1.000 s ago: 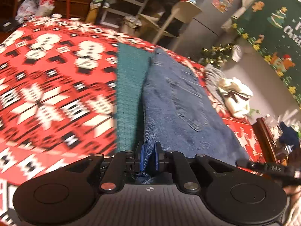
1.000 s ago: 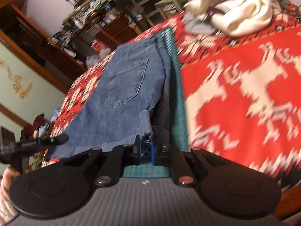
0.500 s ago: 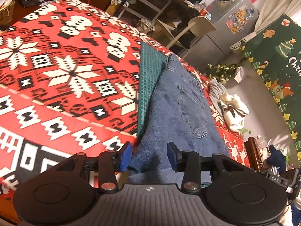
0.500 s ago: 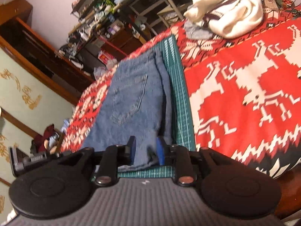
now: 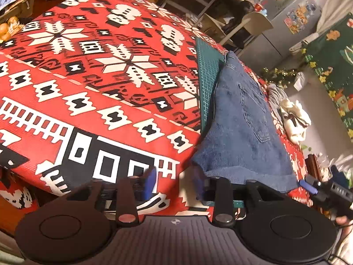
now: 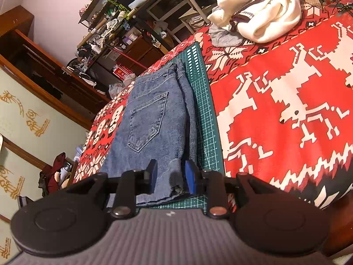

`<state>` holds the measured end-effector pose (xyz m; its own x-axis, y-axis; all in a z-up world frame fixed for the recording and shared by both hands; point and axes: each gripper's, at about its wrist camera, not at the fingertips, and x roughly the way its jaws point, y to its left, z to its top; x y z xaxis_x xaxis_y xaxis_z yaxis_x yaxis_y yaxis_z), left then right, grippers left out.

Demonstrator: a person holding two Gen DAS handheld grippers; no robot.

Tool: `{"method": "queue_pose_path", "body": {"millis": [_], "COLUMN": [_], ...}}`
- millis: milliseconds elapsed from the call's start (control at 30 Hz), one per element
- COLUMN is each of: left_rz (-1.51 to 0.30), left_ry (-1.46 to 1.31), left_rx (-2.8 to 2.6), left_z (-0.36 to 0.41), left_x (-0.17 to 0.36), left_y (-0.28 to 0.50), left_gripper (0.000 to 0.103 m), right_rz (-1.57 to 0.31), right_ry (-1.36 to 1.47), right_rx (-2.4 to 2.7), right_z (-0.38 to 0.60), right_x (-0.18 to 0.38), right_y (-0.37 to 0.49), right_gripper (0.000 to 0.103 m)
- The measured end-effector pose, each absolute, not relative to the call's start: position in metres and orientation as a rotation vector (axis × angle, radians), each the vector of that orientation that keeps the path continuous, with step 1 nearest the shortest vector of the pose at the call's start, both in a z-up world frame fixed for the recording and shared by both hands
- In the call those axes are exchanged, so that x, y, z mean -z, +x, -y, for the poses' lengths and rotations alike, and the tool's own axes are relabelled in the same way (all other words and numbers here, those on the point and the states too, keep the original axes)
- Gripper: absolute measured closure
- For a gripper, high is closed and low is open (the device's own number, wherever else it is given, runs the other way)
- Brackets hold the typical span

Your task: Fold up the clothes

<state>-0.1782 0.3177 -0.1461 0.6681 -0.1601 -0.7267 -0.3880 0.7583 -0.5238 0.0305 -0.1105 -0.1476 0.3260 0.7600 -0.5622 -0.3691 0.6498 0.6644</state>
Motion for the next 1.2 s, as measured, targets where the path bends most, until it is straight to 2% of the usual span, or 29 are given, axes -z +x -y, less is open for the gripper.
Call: {"method": "queue_pose_path", "body": {"millis": [533, 767, 1000, 1200], "left_rz": [-0.919, -0.772, -0.890, -0.869], "left_ry": [-0.471, -0.776, -0.770, -0.732], "left_rx": [-0.052, -0.017, -0.015, -0.026], "left_z": [-0.282, -0.309, -0.298, -0.290], "left_x": [0.137, 0.131, 0.148, 0.139], "left_y": [-0.177, -0.177, -0.155, -0.148], "left_gripper": [0.076, 0.076, 0.075, 0.060], "right_rz": [-0.980, -0.979, -0.985, -0.989], "right_ry": [0.451, 0.462, 0.459, 0.456], "right_rx": [-0.791, -0.786, -0.791, -0.788], "right_z": [0.106, 0.108, 0.105, 0.107], "right_x": [0.143, 0.142, 0.144, 0.145], "right_y": [0.029, 0.028, 0.027, 0.027], "right_gripper": [0.070, 0.069, 0.067, 0.067]}}
